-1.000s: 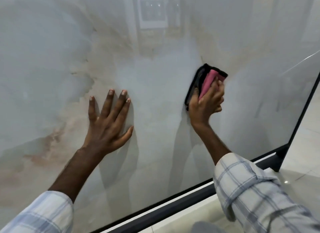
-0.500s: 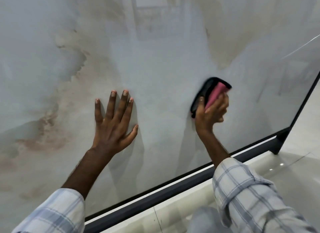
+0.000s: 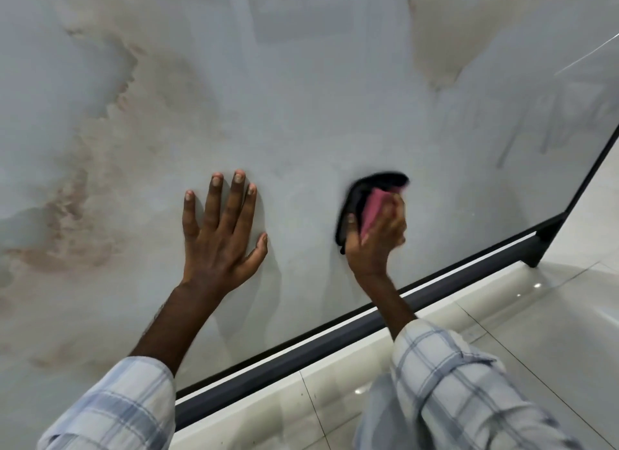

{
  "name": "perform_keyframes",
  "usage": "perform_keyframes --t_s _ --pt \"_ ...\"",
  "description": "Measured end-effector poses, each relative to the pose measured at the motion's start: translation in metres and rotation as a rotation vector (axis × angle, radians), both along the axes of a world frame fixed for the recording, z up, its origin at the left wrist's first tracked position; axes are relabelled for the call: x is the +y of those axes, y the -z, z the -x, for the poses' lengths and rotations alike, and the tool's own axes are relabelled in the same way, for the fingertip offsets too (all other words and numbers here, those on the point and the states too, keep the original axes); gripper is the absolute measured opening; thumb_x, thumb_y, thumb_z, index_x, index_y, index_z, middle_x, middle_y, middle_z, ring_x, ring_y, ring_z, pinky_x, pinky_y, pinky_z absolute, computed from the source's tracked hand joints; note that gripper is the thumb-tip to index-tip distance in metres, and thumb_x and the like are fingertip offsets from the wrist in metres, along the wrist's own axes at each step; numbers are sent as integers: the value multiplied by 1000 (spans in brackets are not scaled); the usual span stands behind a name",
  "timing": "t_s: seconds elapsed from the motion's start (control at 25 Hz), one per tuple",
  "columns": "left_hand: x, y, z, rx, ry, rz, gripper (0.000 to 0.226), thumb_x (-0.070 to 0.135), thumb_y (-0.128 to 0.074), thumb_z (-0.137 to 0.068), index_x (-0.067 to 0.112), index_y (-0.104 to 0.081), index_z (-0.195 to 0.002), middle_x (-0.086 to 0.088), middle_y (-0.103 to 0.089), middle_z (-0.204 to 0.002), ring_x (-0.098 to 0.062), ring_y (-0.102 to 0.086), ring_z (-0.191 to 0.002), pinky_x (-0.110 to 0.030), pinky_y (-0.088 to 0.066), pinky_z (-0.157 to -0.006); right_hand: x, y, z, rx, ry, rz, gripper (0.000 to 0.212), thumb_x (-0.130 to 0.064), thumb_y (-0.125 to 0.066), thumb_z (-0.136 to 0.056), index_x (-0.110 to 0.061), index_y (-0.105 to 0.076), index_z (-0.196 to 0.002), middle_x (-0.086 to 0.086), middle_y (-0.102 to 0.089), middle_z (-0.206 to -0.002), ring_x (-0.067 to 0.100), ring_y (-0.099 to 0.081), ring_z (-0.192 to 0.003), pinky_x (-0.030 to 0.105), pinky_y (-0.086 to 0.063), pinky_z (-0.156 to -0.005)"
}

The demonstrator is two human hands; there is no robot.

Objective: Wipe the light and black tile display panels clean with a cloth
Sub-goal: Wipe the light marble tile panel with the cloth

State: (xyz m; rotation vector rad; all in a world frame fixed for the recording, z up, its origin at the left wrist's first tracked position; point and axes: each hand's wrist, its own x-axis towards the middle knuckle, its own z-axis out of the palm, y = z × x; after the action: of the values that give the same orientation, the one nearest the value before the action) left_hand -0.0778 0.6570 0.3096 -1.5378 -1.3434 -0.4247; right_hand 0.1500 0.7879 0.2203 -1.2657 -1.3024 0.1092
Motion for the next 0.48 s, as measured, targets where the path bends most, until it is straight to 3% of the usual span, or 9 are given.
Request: perform_keyframes --t_s 0.08,0.12,0.16,0.24,0.36,0.4,0.44,0.48 --pt "3 14 -2 -28 -22 -25 81 45 -52 -101 5 -23 -164 -17 -15 -171 -34 2 -161 -58 4 -127 -2 25 6 650 116 544 81 -53 -51 -100 -7 -23 -160 19 -27 -160 45 -39 -137 57 -34 -110" --pt "3 21 -3 -43 -26 -28 81 46 -52 -101 5 -22 -164 -16 -12 -172 -33 3 -161 -57 4 -127 -5 24 6 838 127 710 78 -49 -50 -103 -7 -20 -161 18 -26 -159 46 -39 -136 57 -34 -110" --pt "3 25 -4 -52 -25 -28 82 46 -52 -101 5 -22 -164 -14 -8 -173 -33 3 -161 -57 4 -127 -7 20 7 885 125 812 75 -46 -49 -105 -6 -19 -160 19 -27 -158 46 -40 -135 56 -34 -110" --pt "4 30 -4 -56 -17 -36 83 47 -52 -101 5 -21 -165 -12 -2 -174 -34 3 -161 -57 4 -127 -19 4 20 679 134 746 74 -45 -48 -105 -2 -21 -159 22 -28 -157 47 -40 -135 56 -33 -109" --pt "6 32 -4 -49 -24 -62 83 47 -53 -100 4 -23 -164 -14 -6 -173 -35 2 -161 -59 2 -127 -51 -18 49 -106 -77 -68 78 -52 -49 -95 -3 -33 -154 22 -31 -154 42 -40 -134 49 -31 -105" --pt "6 32 -4 -55 -21 -63 83 47 -53 -100 4 -22 -164 -15 -8 -173 -35 2 -161 -59 1 -126 -51 -21 51 -332 -133 -244 78 -51 -53 -89 -8 -34 -152 18 -32 -151 39 -41 -131 46 -31 -103" --pt "5 32 -4 -62 -11 -59 83 47 -53 -100 5 -22 -164 -15 -9 -172 -35 2 -161 -59 2 -126 -43 -18 47 -447 -153 -332 80 -49 -56 -84 -12 -33 -150 15 -32 -149 37 -41 -130 46 -31 -102" --pt "5 33 -3 -61 -2 -56 83 47 -53 -100 5 -21 -164 -16 -10 -172 -35 3 -161 -58 2 -126 -36 -9 43 -437 -142 -332 80 -48 -57 -82 -14 -32 -150 14 -32 -148 36 -40 -130 47 -31 -103"
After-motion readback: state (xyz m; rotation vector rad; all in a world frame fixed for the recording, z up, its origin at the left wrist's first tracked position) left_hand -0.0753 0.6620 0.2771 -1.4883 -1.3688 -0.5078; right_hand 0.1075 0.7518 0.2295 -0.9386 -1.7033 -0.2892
